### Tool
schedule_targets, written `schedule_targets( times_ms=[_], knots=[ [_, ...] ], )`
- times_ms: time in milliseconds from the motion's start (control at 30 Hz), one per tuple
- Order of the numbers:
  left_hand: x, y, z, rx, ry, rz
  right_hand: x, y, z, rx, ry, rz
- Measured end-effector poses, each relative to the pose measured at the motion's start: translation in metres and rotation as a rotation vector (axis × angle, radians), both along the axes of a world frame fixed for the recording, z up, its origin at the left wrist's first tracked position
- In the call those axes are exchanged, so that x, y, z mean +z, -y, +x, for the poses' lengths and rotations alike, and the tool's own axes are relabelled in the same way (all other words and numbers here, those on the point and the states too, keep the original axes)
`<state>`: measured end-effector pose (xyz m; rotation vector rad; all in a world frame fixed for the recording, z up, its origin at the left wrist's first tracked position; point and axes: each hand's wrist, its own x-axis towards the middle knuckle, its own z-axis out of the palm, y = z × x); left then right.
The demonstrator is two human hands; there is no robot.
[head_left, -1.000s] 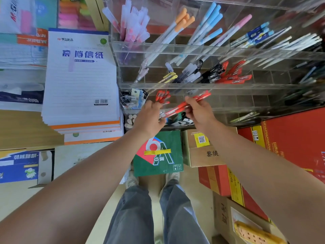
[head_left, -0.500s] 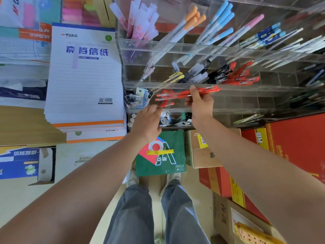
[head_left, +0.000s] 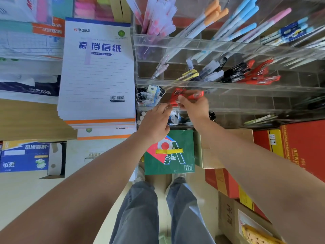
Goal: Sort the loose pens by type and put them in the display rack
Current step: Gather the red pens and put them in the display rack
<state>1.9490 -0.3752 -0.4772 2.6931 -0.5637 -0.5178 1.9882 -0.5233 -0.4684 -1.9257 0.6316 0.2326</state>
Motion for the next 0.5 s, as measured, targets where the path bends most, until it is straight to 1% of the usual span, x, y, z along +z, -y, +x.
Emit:
schedule_targets(
  times_ms=[133,200,267,367,433,500],
  knots=[
    [0.0,-0.001,0.0,-0.003,0.002,-0.009,0.002,-0.002,-0.001,0.001,-0.009,-0.012],
    [-0.001,-0.001,0.0,-0.009,0.004,-0.016,0.001,0.0,-0.001,-0.043,0.032,-0.015],
    [-0.001,-0.003,0.0,-0.02,0.007,-0.012,0.0,0.005,-0.001,-0.068,0.08,-0.063],
    [-0.001,-0.004,0.0,-0.031,0.007,-0.016,0.001,0.007,-0.003,0.002,0.074,-0.135],
    [-0.001,-0.005,-0.001,-0.04,0.01,-0.02,0.001,0.002,-0.004,0.042,0.057,-0.134],
    [-0.001,-0.006,-0.001,-0.049,0.014,-0.016,0.0,-0.003,-0.006,-0.003,0.12,-0.162]
  ],
)
